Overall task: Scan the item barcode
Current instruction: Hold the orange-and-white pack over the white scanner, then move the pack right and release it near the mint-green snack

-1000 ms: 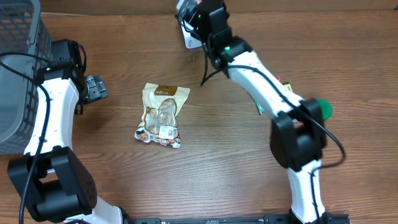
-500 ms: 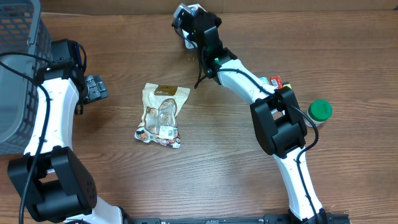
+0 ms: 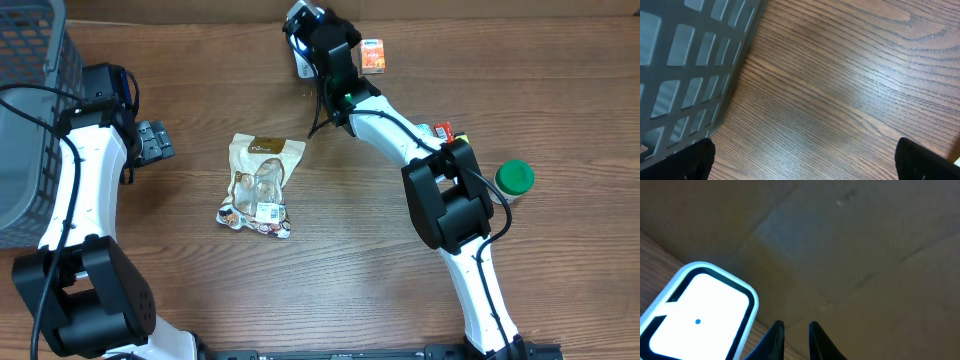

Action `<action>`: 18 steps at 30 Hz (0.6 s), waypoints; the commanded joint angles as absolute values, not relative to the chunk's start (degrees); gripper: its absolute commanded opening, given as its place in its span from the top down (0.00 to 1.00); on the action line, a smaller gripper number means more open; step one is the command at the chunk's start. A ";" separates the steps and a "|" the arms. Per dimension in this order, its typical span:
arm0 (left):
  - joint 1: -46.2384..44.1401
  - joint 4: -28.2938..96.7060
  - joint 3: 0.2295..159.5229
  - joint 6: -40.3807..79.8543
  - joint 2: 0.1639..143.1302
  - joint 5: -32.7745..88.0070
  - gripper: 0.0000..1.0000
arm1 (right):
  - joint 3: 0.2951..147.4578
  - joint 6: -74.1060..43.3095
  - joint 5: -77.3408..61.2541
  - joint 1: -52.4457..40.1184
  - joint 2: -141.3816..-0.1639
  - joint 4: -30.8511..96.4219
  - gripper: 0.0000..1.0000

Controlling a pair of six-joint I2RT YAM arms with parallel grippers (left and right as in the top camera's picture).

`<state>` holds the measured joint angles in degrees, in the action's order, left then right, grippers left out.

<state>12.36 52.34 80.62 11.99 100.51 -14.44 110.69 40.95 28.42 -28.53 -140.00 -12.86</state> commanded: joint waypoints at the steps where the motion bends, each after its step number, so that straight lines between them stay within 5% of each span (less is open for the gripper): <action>1: 11.99 52.25 81.47 11.77 99.63 -15.00 0.00 | 111.50 28.21 31.48 -27.64 -136.75 -9.93 0.84; 6: 11.97 52.25 81.47 11.77 99.63 -15.00 0.00 | 111.50 18.26 30.13 -24.62 -136.38 -0.95 0.83; 8: 11.99 52.25 81.47 11.77 99.63 -15.00 0.00 | 111.50 15.94 25.58 -22.83 -136.40 4.73 0.72; 12: 11.99 52.25 81.47 11.77 99.63 -15.00 0.00 | 111.50 13.28 16.78 -18.96 -136.40 13.65 0.32; 18: 11.99 52.25 81.47 11.77 99.63 -15.00 0.00 | 111.42 13.23 8.08 -15.35 -136.46 17.23 0.25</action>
<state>12.36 52.34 80.62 11.99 100.49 -14.41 110.69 15.11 15.09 -15.88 -139.57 17.56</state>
